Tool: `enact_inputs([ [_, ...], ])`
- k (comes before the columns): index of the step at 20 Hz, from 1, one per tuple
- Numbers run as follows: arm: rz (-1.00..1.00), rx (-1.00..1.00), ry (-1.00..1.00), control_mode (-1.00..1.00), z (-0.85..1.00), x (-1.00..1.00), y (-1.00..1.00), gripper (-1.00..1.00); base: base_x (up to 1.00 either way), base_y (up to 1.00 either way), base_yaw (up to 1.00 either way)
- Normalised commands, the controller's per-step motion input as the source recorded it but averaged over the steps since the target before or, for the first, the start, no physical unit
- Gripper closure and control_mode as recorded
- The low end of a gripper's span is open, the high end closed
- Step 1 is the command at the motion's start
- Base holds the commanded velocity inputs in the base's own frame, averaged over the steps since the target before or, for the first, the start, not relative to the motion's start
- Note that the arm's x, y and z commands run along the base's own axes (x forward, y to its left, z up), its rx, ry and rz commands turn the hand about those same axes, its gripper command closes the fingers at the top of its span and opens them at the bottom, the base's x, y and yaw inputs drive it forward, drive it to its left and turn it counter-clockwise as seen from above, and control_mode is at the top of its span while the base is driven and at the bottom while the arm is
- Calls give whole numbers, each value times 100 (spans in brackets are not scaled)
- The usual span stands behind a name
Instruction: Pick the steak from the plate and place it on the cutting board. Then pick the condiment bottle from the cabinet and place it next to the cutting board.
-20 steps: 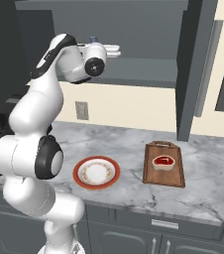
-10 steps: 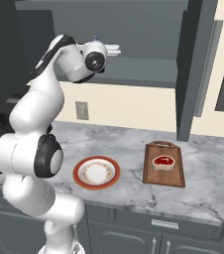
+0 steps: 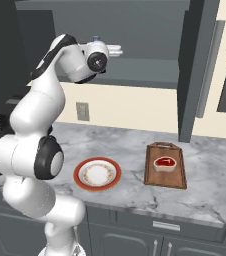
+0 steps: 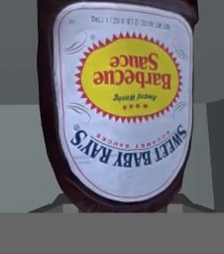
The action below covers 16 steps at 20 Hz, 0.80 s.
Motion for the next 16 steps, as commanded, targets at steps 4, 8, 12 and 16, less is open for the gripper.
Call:
enact_inputs([
  [4, 0, 0, 0, -100, 0, -25, 0, 100, 0, 0, 0],
  [8, 0, 0, 0, -100, 0, -33, 0, 100, 0, 0, 0],
  [12, 0, 0, 0, -100, 2, -38, 0, 100, 0, 0, 0],
  [16, 0, 1, 0, -100, 6, -41, 0, 100, 0, 0, 0],
])
